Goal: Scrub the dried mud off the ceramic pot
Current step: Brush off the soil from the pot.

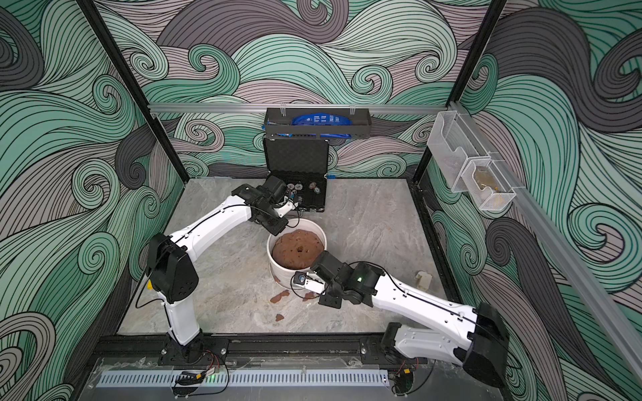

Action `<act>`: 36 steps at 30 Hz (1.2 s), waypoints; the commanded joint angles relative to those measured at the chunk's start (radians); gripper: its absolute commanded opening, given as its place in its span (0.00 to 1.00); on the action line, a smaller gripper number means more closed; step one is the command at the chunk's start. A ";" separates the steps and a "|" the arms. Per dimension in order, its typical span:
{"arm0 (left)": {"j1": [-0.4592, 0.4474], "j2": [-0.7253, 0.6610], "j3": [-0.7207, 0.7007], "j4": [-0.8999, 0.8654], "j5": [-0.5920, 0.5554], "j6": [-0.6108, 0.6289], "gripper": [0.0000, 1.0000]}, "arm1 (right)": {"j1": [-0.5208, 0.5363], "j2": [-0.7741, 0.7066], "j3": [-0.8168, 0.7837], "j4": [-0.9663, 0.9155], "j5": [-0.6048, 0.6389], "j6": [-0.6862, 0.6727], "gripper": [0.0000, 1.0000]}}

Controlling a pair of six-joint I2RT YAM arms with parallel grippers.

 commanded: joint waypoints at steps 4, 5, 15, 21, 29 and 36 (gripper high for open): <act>0.005 0.031 0.024 -0.022 0.028 0.044 0.10 | -0.014 0.028 -0.019 0.049 0.037 0.025 0.00; 0.005 0.030 0.026 -0.025 0.033 0.041 0.10 | -0.014 0.035 -0.027 0.050 0.052 0.029 0.00; 0.007 0.040 0.057 -0.051 0.054 -0.028 0.12 | 0.088 0.072 -0.062 0.008 0.025 0.014 0.00; 0.005 0.038 0.073 -0.075 0.083 -0.168 0.13 | 0.173 0.086 0.000 0.029 0.018 0.038 0.00; 0.006 0.001 0.064 -0.084 0.086 -0.423 0.14 | 0.177 0.246 0.137 0.061 0.109 0.208 0.00; 0.006 -0.026 0.022 -0.065 0.030 -0.512 0.14 | 0.196 0.358 0.197 0.031 0.206 0.395 0.00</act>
